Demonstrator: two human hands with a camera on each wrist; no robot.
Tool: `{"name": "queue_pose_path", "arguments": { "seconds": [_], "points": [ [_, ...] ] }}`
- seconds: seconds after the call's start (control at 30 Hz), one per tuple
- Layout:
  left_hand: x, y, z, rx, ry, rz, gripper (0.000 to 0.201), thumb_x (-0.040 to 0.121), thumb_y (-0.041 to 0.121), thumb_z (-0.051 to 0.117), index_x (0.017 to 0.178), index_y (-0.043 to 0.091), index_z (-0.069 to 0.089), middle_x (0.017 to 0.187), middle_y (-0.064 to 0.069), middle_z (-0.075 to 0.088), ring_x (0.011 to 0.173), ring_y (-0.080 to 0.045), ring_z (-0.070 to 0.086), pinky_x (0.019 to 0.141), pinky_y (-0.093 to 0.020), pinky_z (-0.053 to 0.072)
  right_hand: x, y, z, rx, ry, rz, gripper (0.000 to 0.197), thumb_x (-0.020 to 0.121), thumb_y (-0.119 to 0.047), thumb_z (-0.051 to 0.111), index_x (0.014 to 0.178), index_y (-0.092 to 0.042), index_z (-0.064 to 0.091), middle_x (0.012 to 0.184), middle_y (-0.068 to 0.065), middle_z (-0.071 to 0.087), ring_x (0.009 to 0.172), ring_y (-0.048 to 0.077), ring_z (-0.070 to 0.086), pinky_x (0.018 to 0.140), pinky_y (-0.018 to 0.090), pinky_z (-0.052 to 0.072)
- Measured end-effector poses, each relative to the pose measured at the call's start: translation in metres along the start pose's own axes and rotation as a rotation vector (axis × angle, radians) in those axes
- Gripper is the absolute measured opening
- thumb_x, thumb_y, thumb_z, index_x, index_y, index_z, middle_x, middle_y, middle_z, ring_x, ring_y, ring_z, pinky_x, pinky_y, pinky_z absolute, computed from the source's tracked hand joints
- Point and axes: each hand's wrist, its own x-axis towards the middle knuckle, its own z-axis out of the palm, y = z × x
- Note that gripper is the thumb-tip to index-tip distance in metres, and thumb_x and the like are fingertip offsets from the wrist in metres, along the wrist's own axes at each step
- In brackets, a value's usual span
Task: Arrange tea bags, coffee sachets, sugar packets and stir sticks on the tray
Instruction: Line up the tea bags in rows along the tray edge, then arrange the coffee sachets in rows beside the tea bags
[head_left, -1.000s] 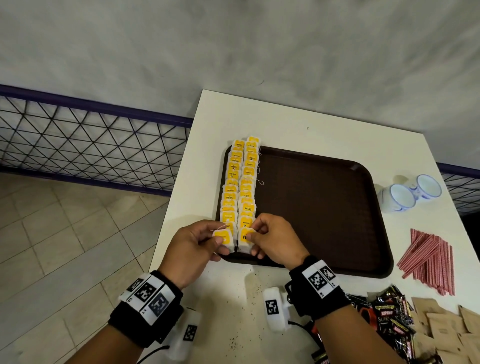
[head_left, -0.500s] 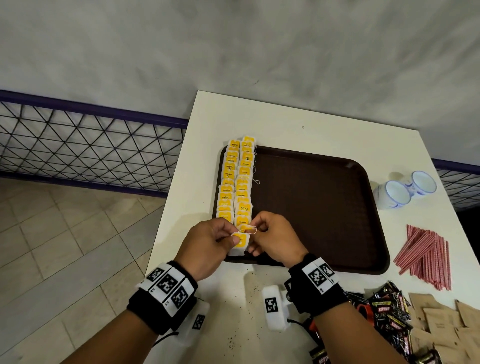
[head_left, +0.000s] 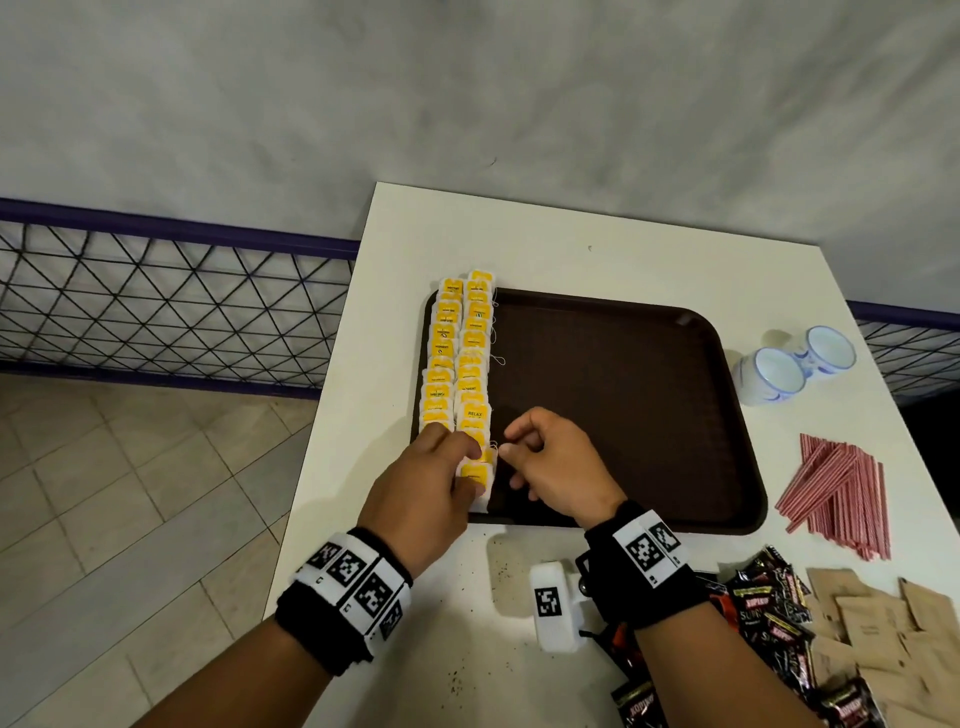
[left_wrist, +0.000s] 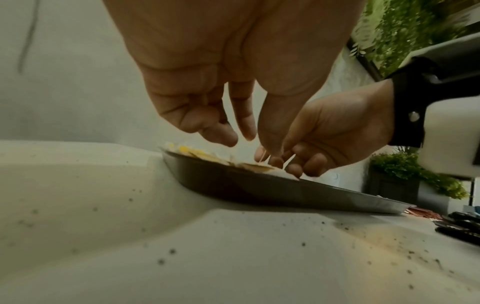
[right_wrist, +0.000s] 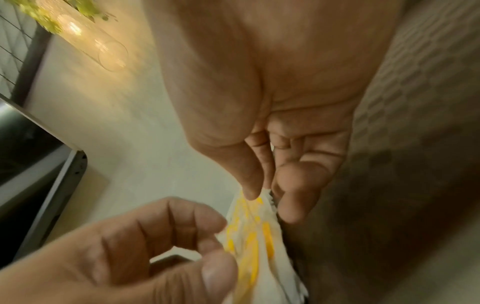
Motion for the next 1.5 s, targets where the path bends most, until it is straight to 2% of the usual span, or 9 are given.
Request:
{"name": "queue_pose_path", "arguments": {
  "seconds": [0.2, 0.4, 0.5, 0.6, 0.87, 1.0, 1.13, 1.37, 1.5],
  "points": [
    [-0.002, -0.003, 0.005, 0.174, -0.077, 0.03, 0.018, 0.091, 0.026, 0.069, 0.109, 0.025, 0.074, 0.112, 0.003, 0.059, 0.101, -0.023, 0.065, 0.076, -0.032, 0.056, -0.037, 0.014, -0.037, 0.019, 0.111, -0.051, 0.007, 0.091, -0.015, 0.068, 0.093, -0.018, 0.062, 0.081, 0.012, 0.064, 0.056, 0.013, 0.066, 0.045, 0.015, 0.04],
    [-0.012, 0.013, 0.008, 0.174, -0.016, 0.054, 0.014, 0.084, 0.027, 0.077, 0.097, 0.023, 0.076, 0.099, 0.0, 0.062, 0.085, -0.029, 0.067, 0.062, -0.032, 0.052, -0.095, 0.048, -0.074, 0.086, 0.242, 0.015, 0.006, 0.09, -0.011, 0.07, 0.091, -0.013, 0.064, 0.075, 0.013, 0.065, 0.056, 0.013, 0.062, 0.045, 0.013, 0.039],
    [-0.03, 0.034, 0.014, 0.066, -0.079, 0.129, 0.015, 0.084, 0.03, 0.078, 0.098, 0.025, 0.074, 0.095, 0.007, 0.061, 0.078, -0.021, 0.066, 0.065, -0.032, 0.055, -0.136, 0.069, -0.099, 0.049, 0.322, 0.088, 0.007, 0.089, -0.015, 0.072, 0.093, -0.018, 0.067, 0.082, 0.007, 0.069, 0.053, 0.007, 0.063, 0.046, 0.02, 0.048],
    [-0.05, 0.068, 0.033, -0.017, -0.253, 0.178, 0.021, 0.085, 0.033, 0.077, 0.104, 0.027, 0.072, 0.098, 0.011, 0.061, 0.077, -0.011, 0.065, 0.073, -0.033, 0.056, -0.175, 0.1, -0.125, 0.001, 0.386, 0.163, 0.014, 0.085, -0.018, 0.076, 0.094, -0.025, 0.067, 0.087, -0.002, 0.069, 0.068, 0.011, 0.066, 0.058, 0.028, 0.052],
    [-0.054, 0.116, 0.077, 0.113, -0.563, 0.177, 0.077, 0.077, 0.052, 0.078, 0.143, 0.031, 0.044, 0.142, 0.012, 0.038, 0.12, -0.013, 0.054, 0.096, -0.03, 0.048, -0.204, 0.117, -0.134, -0.31, 0.185, 0.192, 0.053, 0.076, -0.025, 0.085, 0.121, -0.032, 0.058, 0.115, -0.012, 0.056, 0.085, 0.006, 0.062, 0.078, 0.025, 0.053],
    [-0.055, 0.141, 0.103, 0.146, -0.596, 0.074, 0.113, 0.064, 0.062, 0.083, 0.153, 0.03, 0.023, 0.148, 0.006, 0.026, 0.135, -0.019, 0.04, 0.105, -0.042, 0.047, -0.198, 0.127, -0.134, -0.54, 0.045, 0.155, 0.073, 0.076, -0.026, 0.084, 0.137, -0.033, 0.045, 0.129, -0.008, 0.04, 0.111, 0.013, 0.052, 0.099, 0.03, 0.047],
    [-0.05, 0.165, 0.123, 0.199, -0.547, -0.021, 0.126, 0.063, 0.051, 0.091, 0.157, 0.026, 0.011, 0.15, 0.001, 0.023, 0.136, -0.024, 0.039, 0.104, -0.043, 0.049, -0.187, 0.142, -0.132, -0.615, 0.009, 0.102, 0.076, 0.081, -0.014, 0.074, 0.145, -0.029, 0.037, 0.135, -0.001, 0.034, 0.128, 0.025, 0.043, 0.106, 0.038, 0.046],
    [-0.045, 0.176, 0.14, 0.065, -0.453, -0.215, 0.111, 0.064, 0.032, 0.094, 0.154, 0.022, 0.03, 0.144, -0.002, 0.033, 0.127, -0.023, 0.053, 0.105, -0.033, 0.048, -0.174, 0.16, -0.135, -0.473, 0.005, -0.032, 0.085, 0.079, -0.005, 0.076, 0.149, -0.03, 0.033, 0.138, -0.003, 0.031, 0.126, 0.02, 0.051, 0.108, 0.024, 0.043],
    [-0.043, 0.174, 0.141, 0.009, -0.445, -0.232, 0.069, 0.063, 0.028, 0.092, 0.124, 0.021, 0.06, 0.117, 0.001, 0.042, 0.104, -0.018, 0.058, 0.09, -0.02, 0.044, -0.17, 0.163, -0.133, -0.435, -0.004, -0.065, 0.08, 0.08, -0.007, 0.077, 0.146, -0.029, 0.037, 0.134, -0.005, 0.033, 0.12, 0.016, 0.055, 0.101, 0.02, 0.042]
  ]
}}
